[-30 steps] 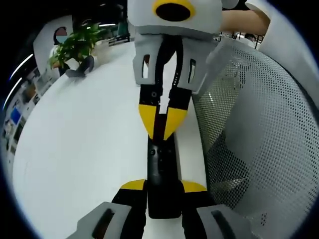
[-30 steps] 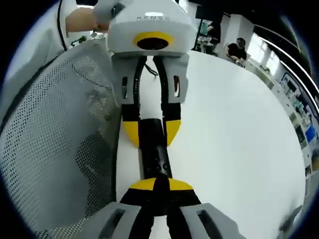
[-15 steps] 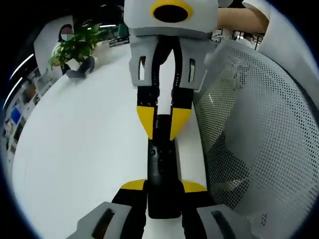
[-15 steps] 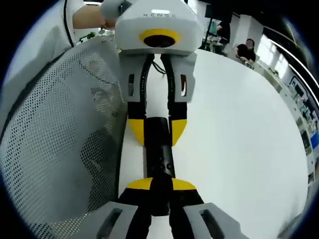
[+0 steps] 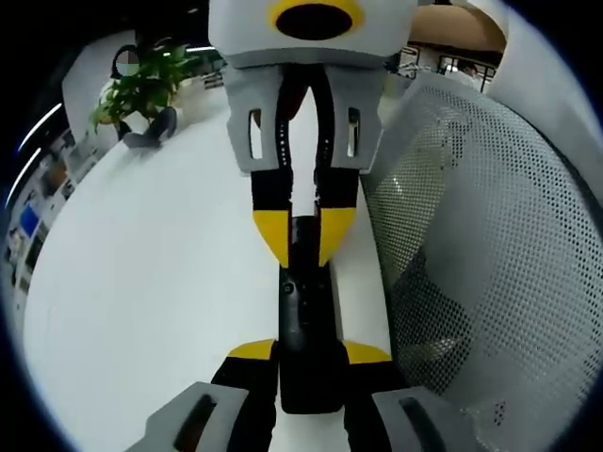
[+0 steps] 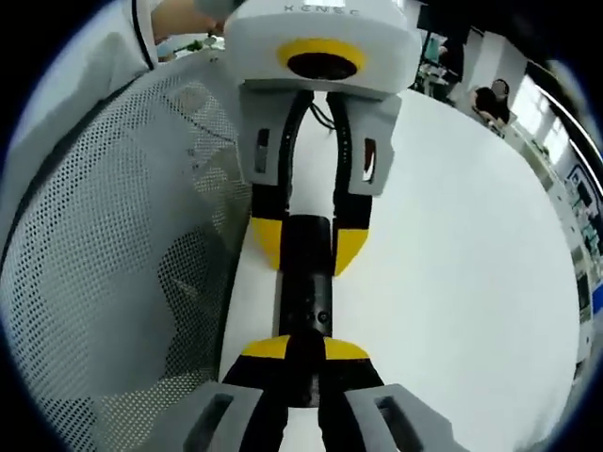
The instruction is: Press the specified remote control buttons in sequence, fully releasing each button before pressing the next.
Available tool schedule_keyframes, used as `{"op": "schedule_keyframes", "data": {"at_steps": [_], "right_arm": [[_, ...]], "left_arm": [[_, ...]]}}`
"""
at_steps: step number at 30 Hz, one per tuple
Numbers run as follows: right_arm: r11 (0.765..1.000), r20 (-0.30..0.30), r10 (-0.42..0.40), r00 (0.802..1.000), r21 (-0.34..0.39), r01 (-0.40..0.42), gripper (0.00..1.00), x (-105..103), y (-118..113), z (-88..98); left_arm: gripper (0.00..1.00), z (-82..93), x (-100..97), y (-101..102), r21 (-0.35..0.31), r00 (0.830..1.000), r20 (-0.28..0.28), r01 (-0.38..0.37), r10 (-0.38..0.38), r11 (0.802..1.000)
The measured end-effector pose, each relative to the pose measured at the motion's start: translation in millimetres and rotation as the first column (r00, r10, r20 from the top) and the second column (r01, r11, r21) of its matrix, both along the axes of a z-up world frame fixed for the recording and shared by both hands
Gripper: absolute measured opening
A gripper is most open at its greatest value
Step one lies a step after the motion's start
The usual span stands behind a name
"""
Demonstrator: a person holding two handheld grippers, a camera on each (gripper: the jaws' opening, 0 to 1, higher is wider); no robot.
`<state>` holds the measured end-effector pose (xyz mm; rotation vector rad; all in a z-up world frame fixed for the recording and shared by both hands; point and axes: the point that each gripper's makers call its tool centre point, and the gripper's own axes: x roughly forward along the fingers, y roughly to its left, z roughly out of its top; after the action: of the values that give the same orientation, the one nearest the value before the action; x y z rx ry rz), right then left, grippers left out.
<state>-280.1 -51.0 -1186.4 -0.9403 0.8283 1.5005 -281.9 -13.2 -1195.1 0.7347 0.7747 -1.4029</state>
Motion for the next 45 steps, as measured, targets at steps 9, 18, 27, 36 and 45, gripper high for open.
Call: {"op": "schedule_keyframes", "data": {"at_steps": [9, 18, 27, 36, 45], "right_arm": [[0.996, -0.029, -0.072, 0.997, 0.058, 0.073, 0.07, 0, -3, 2.3], [0.995, -0.012, -0.089, 0.996, 0.036, 0.089, 0.06, -1, -9, 2.1], [0.991, -0.007, -0.123, 0.992, 0.051, 0.123, 0.06, -1, -10, 2.9], [0.99, -0.012, -0.12, 0.993, 0.079, 0.12, 0.07, -1, -15, 4.8], [0.993, 0.023, -0.114, 0.993, -0.009, 0.115, 0.06, -2, -13, 1.5]], "left_arm": [[0.25, -0.4, 0.0, 0, 0.016, 1.0, 0.0, -0.001, 0.001, 1.0], [0.24, -0.5, -0.4, 0, 0.021, 1.0, 0.001, 0.006, -0.006, 1.0], [0.24, -1.1, -0.1, 0, 0.037, 1.0, 0.001, 0.015, -0.015, 0.999], [0.24, -0.9, -0.1, 0, 0.046, 1.0, -0.001, 0.003, -0.003, 0.999], [0.24, -1.1, -0.4, 0, 0.047, 1.0, -0.002, 0.006, -0.006, 0.999]]}}
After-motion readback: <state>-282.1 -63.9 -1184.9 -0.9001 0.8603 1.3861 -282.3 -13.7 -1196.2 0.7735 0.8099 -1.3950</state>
